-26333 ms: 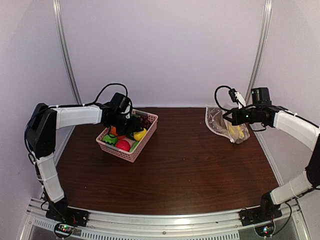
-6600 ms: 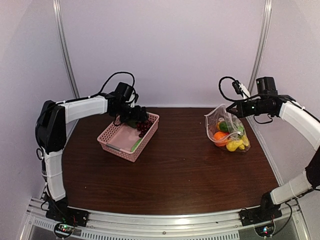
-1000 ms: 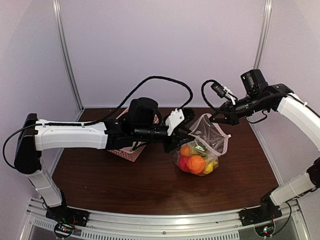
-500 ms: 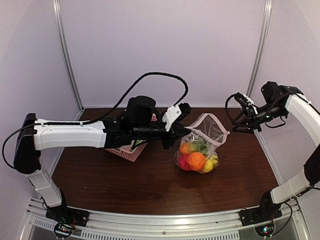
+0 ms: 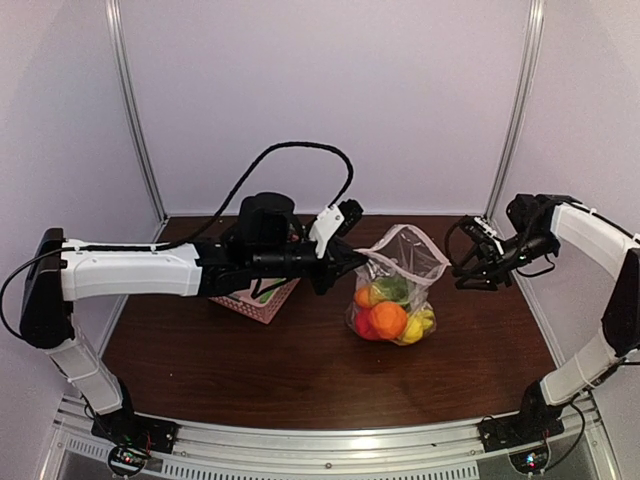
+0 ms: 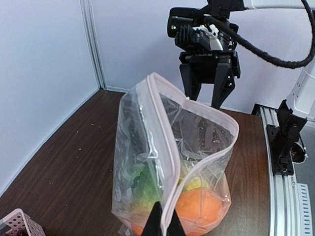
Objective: Place the food in the zip-top bag and seal the zipper
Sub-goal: Pass from the left arm to the right
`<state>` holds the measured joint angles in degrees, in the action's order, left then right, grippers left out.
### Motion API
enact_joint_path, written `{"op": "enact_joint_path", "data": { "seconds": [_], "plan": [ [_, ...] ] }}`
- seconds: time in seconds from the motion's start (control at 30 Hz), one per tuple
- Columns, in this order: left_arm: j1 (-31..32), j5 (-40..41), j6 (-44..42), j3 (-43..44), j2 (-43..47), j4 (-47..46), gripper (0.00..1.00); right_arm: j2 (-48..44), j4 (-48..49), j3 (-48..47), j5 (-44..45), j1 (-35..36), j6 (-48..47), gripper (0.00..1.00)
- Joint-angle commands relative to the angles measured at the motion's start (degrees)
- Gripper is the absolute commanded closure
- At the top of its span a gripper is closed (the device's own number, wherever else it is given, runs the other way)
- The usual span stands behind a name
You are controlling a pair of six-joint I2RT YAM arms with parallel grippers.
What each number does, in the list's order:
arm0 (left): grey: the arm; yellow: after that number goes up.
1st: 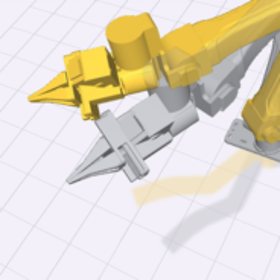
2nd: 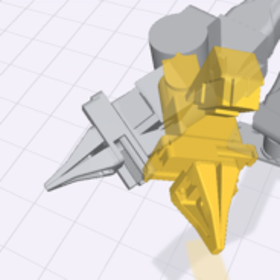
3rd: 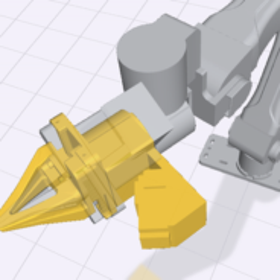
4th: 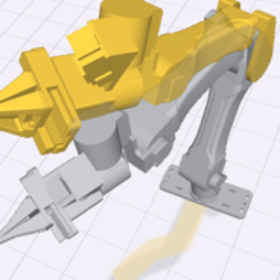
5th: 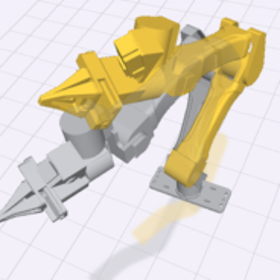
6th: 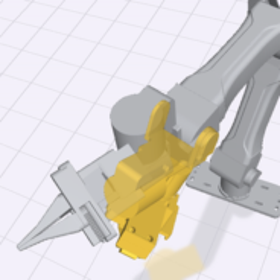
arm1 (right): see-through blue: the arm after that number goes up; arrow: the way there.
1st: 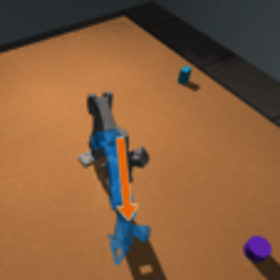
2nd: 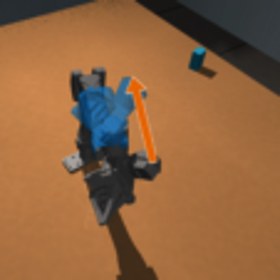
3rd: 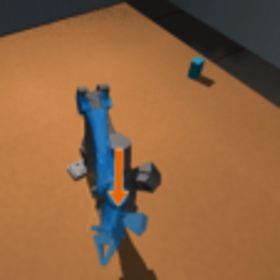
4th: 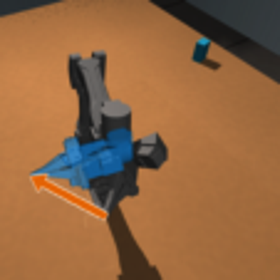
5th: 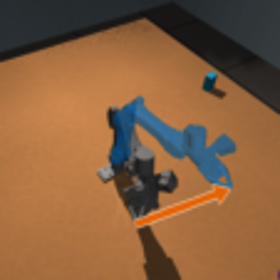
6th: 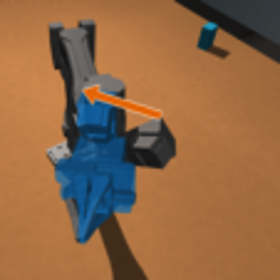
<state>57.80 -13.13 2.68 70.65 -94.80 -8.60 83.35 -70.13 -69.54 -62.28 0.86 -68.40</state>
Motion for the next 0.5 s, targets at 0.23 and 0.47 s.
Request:
{"op": "enact_joint_path", "data": {
  "seconds": [0.23,0.47],
  "plan": [
    [-5.0,-5.6,7.3,-4.3,2.4,-8.9,1.0,-2.9,35.6,8.7,-1.8,0.8,26.9,0.59],
    [-6.9,-7.9,9.7,-5.5,1.7,-11.3,1.0,-3.0,44.7,10.2,-1.1,6.0,33.1,0.64]
  ]
}}
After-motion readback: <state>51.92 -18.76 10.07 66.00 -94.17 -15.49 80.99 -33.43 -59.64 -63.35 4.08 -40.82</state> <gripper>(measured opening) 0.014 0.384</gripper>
